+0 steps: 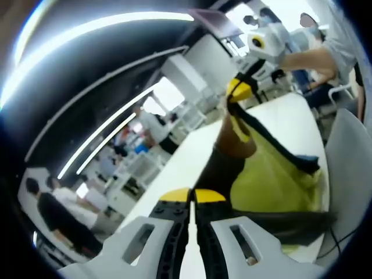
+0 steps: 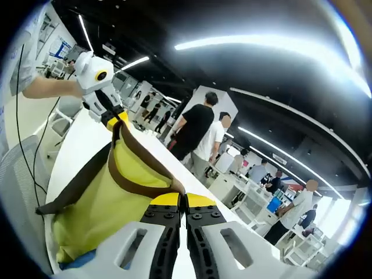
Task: Fold the garment on the visible template until the final outline fits inside the template.
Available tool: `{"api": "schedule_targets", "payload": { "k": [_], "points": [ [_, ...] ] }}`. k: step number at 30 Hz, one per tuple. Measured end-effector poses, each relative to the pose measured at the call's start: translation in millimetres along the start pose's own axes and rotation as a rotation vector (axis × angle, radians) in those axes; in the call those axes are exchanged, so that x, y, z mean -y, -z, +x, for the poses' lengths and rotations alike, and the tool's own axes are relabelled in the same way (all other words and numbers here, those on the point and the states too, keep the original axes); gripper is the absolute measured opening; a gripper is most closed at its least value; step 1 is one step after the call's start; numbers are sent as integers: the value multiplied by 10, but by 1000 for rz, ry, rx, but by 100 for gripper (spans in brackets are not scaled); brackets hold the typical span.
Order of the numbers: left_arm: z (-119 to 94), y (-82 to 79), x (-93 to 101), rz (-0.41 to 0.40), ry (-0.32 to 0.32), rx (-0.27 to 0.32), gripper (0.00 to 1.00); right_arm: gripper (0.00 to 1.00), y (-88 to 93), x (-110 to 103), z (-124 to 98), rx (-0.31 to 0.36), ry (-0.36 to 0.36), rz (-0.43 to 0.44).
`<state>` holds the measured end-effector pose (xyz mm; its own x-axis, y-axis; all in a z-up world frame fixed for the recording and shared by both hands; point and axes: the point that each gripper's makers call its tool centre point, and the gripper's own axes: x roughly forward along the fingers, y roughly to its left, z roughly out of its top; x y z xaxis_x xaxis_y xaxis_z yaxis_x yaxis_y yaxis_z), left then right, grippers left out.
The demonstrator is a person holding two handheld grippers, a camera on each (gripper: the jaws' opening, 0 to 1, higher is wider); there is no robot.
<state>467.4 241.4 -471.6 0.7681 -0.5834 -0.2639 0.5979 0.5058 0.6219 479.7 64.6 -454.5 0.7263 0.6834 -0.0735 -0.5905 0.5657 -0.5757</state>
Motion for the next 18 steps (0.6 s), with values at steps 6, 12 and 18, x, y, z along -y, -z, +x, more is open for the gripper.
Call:
{"api": "schedule_targets", "payload": {
  "k": [6, 12, 18],
  "points": [
    [225, 185, -113, -31, -1, -23, 0, 2, 166, 44, 209, -21, -10, 18],
    [457, 382, -221, -56, 0, -46, 0, 2, 397, 97, 424, -52, -9, 42],
    [672, 603, -320, -80, -11, -71, 0, 2, 600, 154, 601, -80, -3, 61]
  ]
}}
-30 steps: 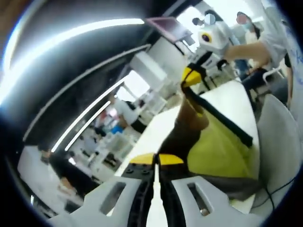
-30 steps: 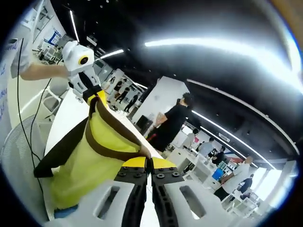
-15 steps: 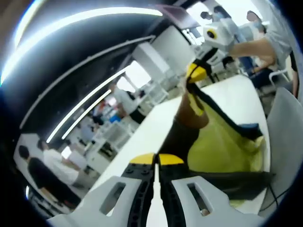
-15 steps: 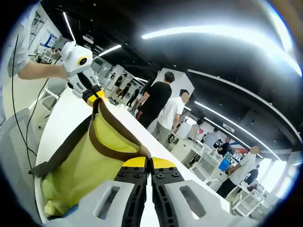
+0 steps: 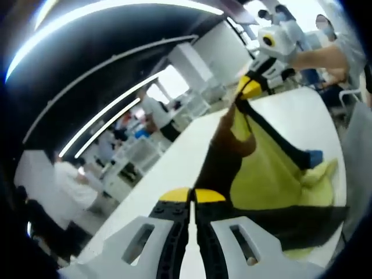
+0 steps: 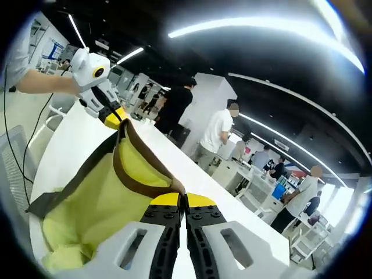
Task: Fold the garment on the visible template until the final outline fits inside the template.
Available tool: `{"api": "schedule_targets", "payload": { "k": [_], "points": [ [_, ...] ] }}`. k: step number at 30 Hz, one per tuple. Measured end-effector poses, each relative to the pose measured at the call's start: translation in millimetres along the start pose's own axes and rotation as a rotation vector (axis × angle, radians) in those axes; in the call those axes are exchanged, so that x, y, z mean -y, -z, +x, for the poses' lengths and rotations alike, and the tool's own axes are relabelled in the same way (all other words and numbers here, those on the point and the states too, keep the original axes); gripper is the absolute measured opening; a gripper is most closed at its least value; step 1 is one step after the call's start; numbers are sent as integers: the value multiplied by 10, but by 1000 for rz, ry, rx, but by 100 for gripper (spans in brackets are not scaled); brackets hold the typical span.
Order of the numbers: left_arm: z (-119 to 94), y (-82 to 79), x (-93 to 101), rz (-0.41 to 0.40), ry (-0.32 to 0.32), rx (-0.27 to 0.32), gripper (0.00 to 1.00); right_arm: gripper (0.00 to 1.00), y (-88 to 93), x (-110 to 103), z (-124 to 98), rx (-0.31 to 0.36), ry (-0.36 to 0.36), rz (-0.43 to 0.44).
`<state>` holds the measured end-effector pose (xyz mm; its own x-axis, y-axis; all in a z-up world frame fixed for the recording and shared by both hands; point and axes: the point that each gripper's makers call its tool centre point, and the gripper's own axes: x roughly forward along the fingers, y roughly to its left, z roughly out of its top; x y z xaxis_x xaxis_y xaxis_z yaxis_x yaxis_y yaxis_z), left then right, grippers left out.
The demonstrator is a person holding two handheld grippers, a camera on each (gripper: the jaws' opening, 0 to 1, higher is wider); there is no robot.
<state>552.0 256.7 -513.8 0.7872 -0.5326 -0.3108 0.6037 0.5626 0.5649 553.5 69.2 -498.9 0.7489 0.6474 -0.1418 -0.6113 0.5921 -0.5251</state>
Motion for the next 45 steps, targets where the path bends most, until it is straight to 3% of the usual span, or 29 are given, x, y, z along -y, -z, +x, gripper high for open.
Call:
{"api": "schedule_targets", "payload": {
  "k": [18, 29, 45],
  "points": [
    [605, 602, -99, -87, -8, -88, 0, 2, 574, 9, 656, -74, -20, 76],
    [764, 909, -10, -140, -8, -128, 0, 2, 872, 1, 934, -102, -39, 126],
    [1086, 1245, -35, -199, -4, -164, 0, 2, 1327, -8, 1317, -152, -36, 191]
  ]
}}
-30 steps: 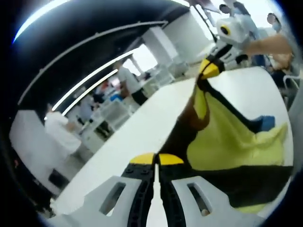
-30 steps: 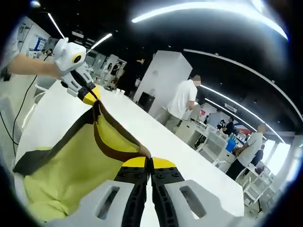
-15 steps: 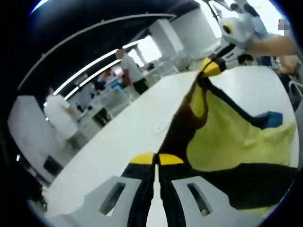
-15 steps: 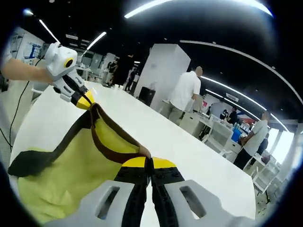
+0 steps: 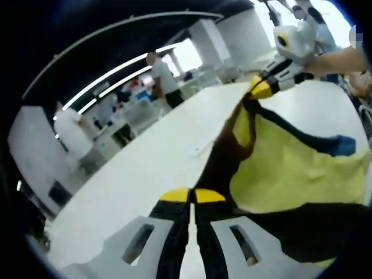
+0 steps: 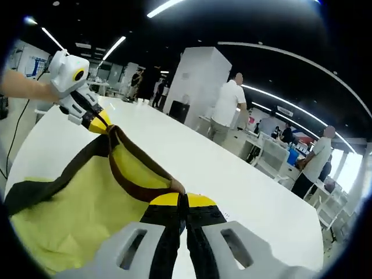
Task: Fold the garment on the visible template until the final outline fits inside the template.
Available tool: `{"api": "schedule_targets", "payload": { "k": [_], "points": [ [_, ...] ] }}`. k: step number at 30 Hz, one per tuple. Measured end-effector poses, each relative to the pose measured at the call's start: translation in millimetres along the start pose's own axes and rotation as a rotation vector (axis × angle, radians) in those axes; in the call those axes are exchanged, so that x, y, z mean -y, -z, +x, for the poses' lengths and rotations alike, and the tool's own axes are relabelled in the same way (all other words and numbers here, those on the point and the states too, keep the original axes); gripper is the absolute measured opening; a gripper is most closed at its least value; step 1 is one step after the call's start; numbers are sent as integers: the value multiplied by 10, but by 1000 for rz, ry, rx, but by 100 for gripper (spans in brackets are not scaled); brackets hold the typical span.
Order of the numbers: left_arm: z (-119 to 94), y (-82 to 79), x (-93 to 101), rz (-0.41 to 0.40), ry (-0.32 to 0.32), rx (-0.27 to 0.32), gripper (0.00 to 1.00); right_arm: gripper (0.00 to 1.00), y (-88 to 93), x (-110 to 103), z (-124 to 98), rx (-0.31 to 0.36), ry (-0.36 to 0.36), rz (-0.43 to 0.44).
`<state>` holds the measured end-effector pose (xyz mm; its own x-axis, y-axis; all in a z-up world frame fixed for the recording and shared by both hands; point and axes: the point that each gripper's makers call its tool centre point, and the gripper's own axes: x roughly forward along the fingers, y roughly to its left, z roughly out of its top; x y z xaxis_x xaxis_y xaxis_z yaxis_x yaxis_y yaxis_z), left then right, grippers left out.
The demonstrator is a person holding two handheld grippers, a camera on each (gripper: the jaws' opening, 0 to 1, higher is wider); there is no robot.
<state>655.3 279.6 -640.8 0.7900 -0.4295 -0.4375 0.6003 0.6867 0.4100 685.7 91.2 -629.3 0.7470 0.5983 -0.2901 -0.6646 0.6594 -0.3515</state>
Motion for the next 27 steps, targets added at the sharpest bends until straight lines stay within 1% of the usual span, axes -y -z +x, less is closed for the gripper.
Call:
{"api": "schedule_targets", "payload": {
  "k": [2, 7, 11, 15, 17, 19, 27],
  "points": [
    [55, 28, 1, -5, 3, -2, 0, 2, 55, 9, 62, -7, -1, 17],
    [179, 169, 5, -33, 12, -27, 0, 2, 177, -15, 183, -32, -13, 9],
    [268, 253, 36, -37, 20, -37, 0, 2, 250, -32, 254, -48, -17, 15],
    [322, 357, 29, -54, 21, -55, 0, 2, 316, -43, 323, -64, -18, 5],
    [349, 404, 28, -75, 26, -63, 0, 2, 360, -51, 365, -72, -20, 1],
    [403, 432, 50, -74, 28, -67, 0, 2, 403, -58, 403, -79, -21, 4],
    [543, 599, 35, -85, 23, -106, 0, 2, 585, -78, 539, -107, -21, 5]
  ]
}}
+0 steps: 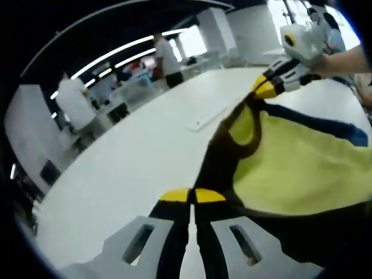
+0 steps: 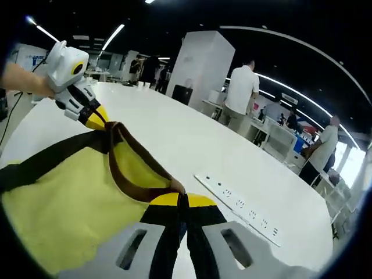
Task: Fold the garment on the visible template until the final outline fits inside the template.
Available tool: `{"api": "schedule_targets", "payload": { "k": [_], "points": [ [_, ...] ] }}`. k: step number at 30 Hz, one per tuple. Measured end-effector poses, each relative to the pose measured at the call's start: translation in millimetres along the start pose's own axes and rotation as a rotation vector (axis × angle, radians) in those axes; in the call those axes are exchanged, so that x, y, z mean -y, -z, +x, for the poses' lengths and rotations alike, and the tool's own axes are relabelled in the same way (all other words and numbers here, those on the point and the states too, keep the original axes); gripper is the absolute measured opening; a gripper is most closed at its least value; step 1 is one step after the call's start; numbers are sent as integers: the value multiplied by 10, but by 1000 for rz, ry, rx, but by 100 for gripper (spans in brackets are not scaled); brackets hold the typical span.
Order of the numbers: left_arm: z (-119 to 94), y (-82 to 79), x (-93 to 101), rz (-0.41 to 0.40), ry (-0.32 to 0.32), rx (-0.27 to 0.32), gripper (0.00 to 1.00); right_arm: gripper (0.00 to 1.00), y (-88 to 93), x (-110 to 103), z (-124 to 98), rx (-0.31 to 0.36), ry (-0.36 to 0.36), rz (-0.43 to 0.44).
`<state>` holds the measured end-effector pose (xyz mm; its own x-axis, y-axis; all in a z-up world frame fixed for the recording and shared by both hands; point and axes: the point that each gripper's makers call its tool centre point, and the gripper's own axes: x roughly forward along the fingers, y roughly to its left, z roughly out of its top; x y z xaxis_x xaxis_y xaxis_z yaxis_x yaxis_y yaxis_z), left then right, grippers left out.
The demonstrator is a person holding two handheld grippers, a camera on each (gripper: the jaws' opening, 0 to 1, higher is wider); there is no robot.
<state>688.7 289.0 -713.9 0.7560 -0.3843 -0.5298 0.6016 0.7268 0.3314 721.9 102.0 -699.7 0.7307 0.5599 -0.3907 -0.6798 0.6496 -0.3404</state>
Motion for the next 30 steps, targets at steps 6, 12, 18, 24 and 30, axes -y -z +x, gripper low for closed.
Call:
{"api": "schedule_targets", "payload": {
  "k": [6, 12, 18, 24, 30],
  "points": [
    [86, 86, -82, -30, -25, -15, 0, 2, 97, 0, 98, -15, 8, 7],
    [149, 162, -120, -45, -23, -21, 0, 2, 173, -14, 128, -23, 15, 36],
    [224, 213, -89, -41, -24, -32, 0, 2, 280, -19, 204, -38, 20, 41],
    [296, 305, -40, -43, -18, -50, 0, 2, 387, -34, 258, -50, 15, 63],
    [331, 349, 26, -42, -20, -60, 0, 2, 460, -42, 346, -57, 15, 70]
  ]
}}
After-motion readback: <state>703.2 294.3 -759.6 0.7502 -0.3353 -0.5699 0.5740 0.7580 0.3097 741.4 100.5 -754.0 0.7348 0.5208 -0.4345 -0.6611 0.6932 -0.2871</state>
